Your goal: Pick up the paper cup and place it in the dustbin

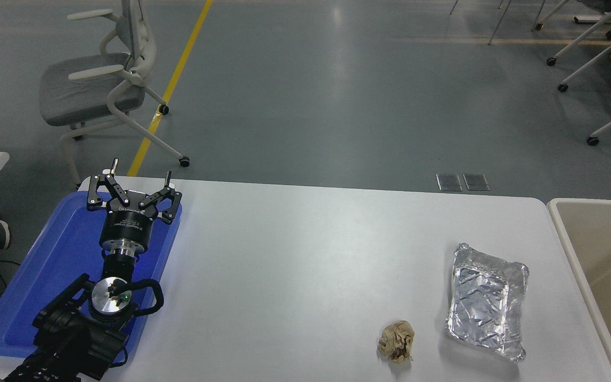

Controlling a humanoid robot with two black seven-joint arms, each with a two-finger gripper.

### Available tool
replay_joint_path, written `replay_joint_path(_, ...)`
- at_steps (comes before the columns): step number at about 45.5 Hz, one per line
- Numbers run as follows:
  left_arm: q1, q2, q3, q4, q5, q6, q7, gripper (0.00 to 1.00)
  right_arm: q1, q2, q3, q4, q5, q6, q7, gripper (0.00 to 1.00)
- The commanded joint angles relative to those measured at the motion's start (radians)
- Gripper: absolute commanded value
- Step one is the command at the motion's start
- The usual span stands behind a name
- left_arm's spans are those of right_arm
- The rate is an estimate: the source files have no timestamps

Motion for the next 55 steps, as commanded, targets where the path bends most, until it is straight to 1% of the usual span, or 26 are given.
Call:
replay_joint_path(1,0.000,0.000,0.000,0.000,0.000,0.000,0.000,1.00,-0.003,0.007,0.006,-0.002,0.004,-0.009,0.005,1.00)
replay_joint_path(15,0.000,0.000,0.000,0.000,0.000,0.000,0.000,1.00,0.010,0.030,0.006,-0.001,0.004,-0.003,0.009,1.00)
replay_joint_path(27,0.000,0.000,0.000,0.000,0.002,-0.002,0.000,1.00,0.108,0.041,0.007,0.007,0.006,0.008,0.009,1.00)
replay_joint_path(34,0.000,0.000,0.000,0.000,0.000,-0.002,0.000,1.00,0.179,0.122,0.009,0.013,0.007,0.020,0.009,1.00)
replay_joint_path(45,0.000,0.000,0.000,0.000,0.002,0.000,0.000,1.00,0.266,0.125,0.007,0.032,0.007,0.105,0.002,1.00)
replay_joint_path(55,0.000,0.000,0.000,0.000,0.000,0.000,0.000,1.00,0.391,0.113,-0.010,0.128,-0.014,0.114,-0.008,1.00)
